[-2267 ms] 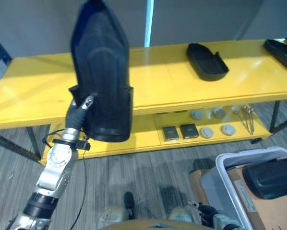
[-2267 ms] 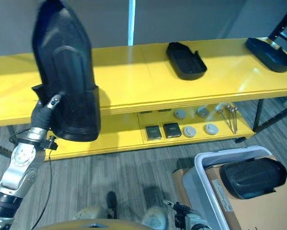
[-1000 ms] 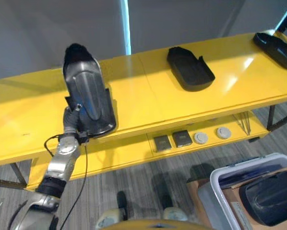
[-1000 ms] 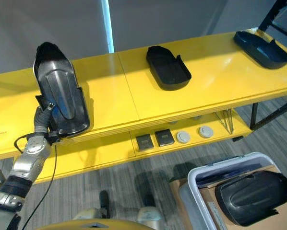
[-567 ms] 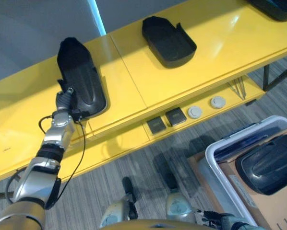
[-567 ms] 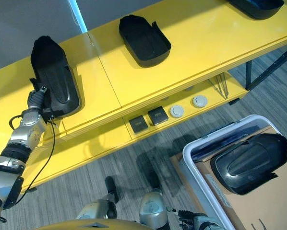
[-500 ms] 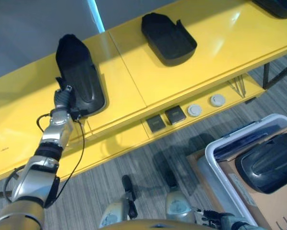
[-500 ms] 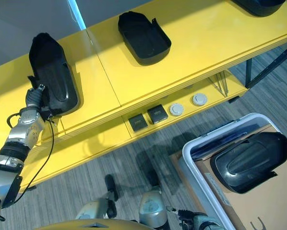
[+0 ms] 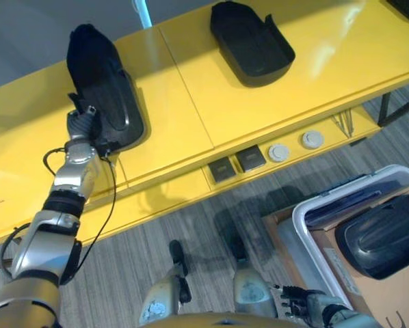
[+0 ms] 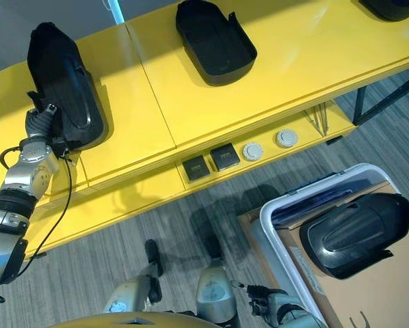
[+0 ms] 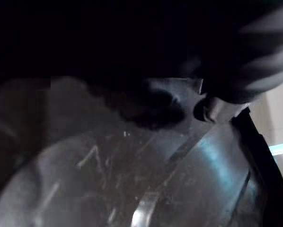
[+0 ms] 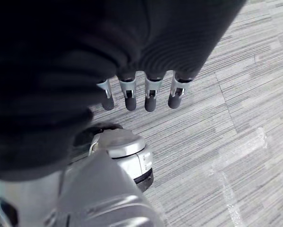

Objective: Move parts from the plastic box to the shelf.

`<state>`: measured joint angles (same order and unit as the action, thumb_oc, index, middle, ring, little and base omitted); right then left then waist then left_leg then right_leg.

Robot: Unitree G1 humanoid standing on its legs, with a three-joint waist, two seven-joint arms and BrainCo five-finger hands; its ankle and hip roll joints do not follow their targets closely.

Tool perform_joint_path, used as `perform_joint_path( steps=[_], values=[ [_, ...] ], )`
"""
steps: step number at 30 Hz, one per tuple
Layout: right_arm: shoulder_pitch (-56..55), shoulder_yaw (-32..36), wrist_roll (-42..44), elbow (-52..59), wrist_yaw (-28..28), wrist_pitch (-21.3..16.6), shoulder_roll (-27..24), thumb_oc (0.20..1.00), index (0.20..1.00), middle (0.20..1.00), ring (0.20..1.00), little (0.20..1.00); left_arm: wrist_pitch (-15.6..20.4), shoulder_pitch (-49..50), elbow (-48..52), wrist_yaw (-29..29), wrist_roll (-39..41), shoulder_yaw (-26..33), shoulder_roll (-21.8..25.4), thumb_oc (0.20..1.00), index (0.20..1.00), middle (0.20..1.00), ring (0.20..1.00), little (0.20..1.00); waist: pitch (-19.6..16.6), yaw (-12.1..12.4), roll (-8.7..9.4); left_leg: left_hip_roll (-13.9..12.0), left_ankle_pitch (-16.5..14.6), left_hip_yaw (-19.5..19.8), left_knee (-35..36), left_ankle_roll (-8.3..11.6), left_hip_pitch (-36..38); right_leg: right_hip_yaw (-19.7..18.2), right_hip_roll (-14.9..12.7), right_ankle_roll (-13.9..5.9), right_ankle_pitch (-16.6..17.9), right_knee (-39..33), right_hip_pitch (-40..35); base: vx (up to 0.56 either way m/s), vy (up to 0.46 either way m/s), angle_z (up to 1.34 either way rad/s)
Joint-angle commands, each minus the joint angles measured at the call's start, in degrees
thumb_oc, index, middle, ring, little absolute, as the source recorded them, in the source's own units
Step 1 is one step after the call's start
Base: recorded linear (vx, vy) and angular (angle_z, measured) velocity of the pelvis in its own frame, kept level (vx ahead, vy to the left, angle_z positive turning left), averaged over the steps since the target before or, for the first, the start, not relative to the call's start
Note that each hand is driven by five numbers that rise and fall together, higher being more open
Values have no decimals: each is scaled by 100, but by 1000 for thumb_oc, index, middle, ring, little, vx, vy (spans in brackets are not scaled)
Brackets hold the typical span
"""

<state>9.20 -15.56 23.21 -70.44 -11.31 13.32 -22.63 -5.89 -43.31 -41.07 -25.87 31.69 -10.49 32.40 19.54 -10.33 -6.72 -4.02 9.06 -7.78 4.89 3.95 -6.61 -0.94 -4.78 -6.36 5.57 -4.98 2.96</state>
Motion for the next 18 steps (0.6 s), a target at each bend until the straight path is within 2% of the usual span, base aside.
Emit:
perform_joint_path(
  steps=[1, 3, 8, 11, 15, 18],
  values=[
    [-30, -217, 144, 23, 53, 68, 150, 1000, 1000, 1000, 1000, 1000, -653, 62, -884, -12, -94, -255, 116, 1000, 1000, 1000, 1000, 1000, -100, 39, 231, -132, -219, 155, 11, 146, 154, 99, -155, 107, 118, -2, 266, 0, 0, 0],
    [-30, -218, 112, 18, 50, 57, 144, 1000, 1000, 1000, 1000, 1000, -730, 65, -960, 33, -139, -264, 126, 1000, 1000, 1000, 1000, 1000, -113, 33, 222, -137, -229, 152, 11, 145, 179, 102, -159, 107, 112, -2, 252, 0, 0, 0],
    [-59, -193, 170, -8, 123, -5, 186, 1000, 1000, 1000, 1000, 1000, -1493, 96, -1184, 502, -1068, -487, 225, 1000, 1000, 1000, 1000, 1000, -223, 20, 186, -147, -267, 84, 11, 142, 297, 118, -185, 66, 107, -2, 165, 0, 0, 0],
    [-105, -149, 107, -10, 167, 22, 173, 1000, 1000, 1000, 1000, 1000, -1546, 35, -1425, 561, -1329, -639, 396, 1000, 1000, 1000, 1000, 1000, -346, -9, 159, -159, -280, 13, 11, 150, 396, 116, -199, 34, 99, -2, 84, 31, 5, -1],
    [-221, -138, 140, -58, 159, -27, 193, 1000, 1000, 1000, 1000, 1000, -1417, -109, -1567, 711, -1335, -722, 537, 1000, 1000, 1000, 1000, 1000, -492, -51, 139, -190, -302, -71, 11, 162, 511, 113, -202, 10, 78, -2, -24, 53, -8, -2],
    [-328, -88, 180, -1, 182, -68, 226, 1000, 1000, 1000, 1000, 1000, -1256, -188, -1372, 398, -1204, -755, 524, 1000, 1000, 1000, 1000, 1000, -590, -60, 155, -205, -334, -112, 11, 166, 600, 117, -212, -21, 72, -2, -96, 29, -20, 2]
  ],
)
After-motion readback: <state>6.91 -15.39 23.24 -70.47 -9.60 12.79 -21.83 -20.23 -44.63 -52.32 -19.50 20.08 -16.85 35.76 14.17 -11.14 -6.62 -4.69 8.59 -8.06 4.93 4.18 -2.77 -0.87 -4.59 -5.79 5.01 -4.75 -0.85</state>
